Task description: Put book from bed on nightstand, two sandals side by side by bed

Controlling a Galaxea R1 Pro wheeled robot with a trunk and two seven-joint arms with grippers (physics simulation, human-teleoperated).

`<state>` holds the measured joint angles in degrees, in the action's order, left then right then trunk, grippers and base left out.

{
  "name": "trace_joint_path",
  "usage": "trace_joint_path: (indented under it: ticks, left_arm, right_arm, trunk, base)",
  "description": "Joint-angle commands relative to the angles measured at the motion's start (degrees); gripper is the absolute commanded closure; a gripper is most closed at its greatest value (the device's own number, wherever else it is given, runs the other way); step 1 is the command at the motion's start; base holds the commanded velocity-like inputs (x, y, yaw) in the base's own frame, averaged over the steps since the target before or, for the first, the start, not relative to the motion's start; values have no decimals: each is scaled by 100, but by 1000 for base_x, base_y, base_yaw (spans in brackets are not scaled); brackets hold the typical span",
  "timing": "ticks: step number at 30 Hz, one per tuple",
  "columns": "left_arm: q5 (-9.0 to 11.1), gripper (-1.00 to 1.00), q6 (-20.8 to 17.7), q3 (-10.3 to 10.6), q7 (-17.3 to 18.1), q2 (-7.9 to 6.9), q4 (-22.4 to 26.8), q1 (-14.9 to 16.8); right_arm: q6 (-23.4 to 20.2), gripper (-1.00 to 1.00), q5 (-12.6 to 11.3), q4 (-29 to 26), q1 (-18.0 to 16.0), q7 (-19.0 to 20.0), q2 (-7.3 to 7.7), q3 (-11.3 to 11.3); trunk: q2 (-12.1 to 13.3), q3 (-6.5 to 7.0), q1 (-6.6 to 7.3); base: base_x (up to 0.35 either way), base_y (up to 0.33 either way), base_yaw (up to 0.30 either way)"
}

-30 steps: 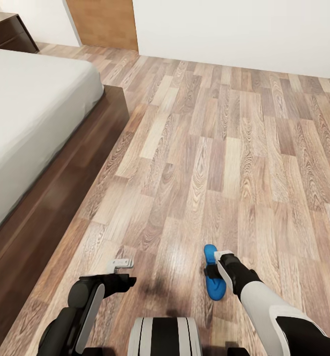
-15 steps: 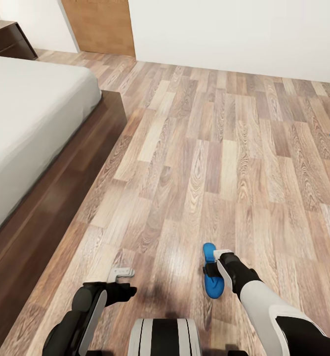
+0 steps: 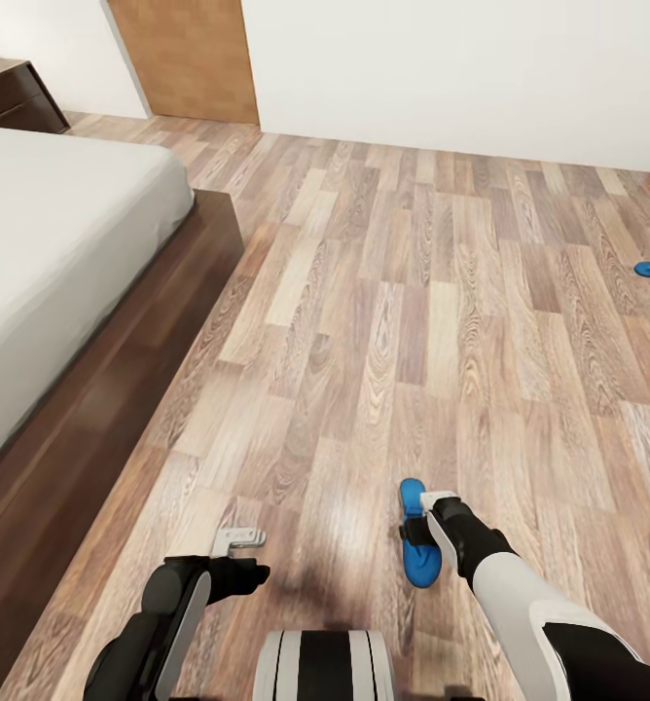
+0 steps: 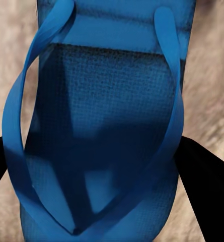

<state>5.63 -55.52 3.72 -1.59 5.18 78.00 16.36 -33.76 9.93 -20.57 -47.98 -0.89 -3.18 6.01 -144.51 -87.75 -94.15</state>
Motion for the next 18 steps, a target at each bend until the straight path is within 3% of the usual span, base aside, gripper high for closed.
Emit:
trace_joint_path:
  ticks: [1,18]
  left_arm:
    - [41,-100,-24,-3,-17,0,5,1]
    - [43,-100,97,5,-31,2,5,-1]
  right_arm:
    - [-25,100,44,-9,-1,1,-8,49]
    - [-25,100,44,-1,-1,-7,-16,41]
  trunk:
    - [-1,6,1]
    - [-1,160,1]
  base:
    - [0,0,-64]
    - [0,0,-64]
